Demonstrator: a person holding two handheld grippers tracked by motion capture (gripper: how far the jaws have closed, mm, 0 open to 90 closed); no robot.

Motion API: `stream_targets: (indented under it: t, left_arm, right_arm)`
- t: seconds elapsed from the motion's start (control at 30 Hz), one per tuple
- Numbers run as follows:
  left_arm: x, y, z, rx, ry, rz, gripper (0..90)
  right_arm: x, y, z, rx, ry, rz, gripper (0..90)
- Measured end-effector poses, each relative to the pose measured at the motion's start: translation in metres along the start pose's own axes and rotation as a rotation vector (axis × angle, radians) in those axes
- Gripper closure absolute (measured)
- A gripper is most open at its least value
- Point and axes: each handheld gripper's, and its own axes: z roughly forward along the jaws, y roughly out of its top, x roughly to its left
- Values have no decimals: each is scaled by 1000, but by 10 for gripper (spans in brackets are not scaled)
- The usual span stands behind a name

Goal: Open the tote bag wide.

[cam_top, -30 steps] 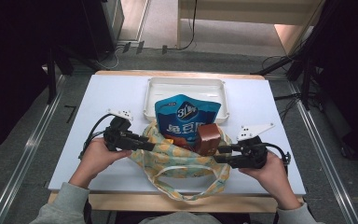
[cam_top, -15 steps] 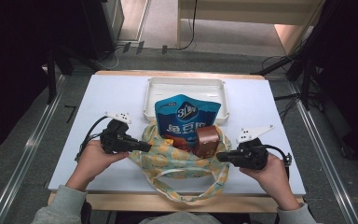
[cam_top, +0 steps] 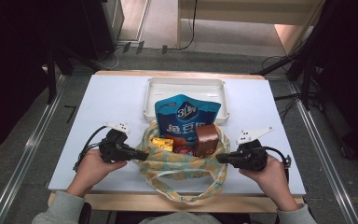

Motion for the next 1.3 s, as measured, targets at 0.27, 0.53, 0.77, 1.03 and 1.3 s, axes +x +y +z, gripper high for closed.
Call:
stream_targets:
  t: [0.27,0.53,0.77,1.03,1.3]
  left_arm:
    - [10,-5,8,-17,2,-13,900]
    - [19,-8,18,-26,-4,-29,900]
    - [26,-12,26,5,-15,-69,900]
    - [23,-11,24,-6,-5,-62,896]
    - [20,-10,11,-33,-21,-49,655]
  right_arm:
    - [-2,-2,3,5,-4,5,900]
    - [-12,-12,16,10,-8,31,900]
    - [-11,-12,14,0,-4,43,900]
    - [-3,1,-5,-50,-25,43,900]
    - [-6,14,-11,-81,-53,55,900]
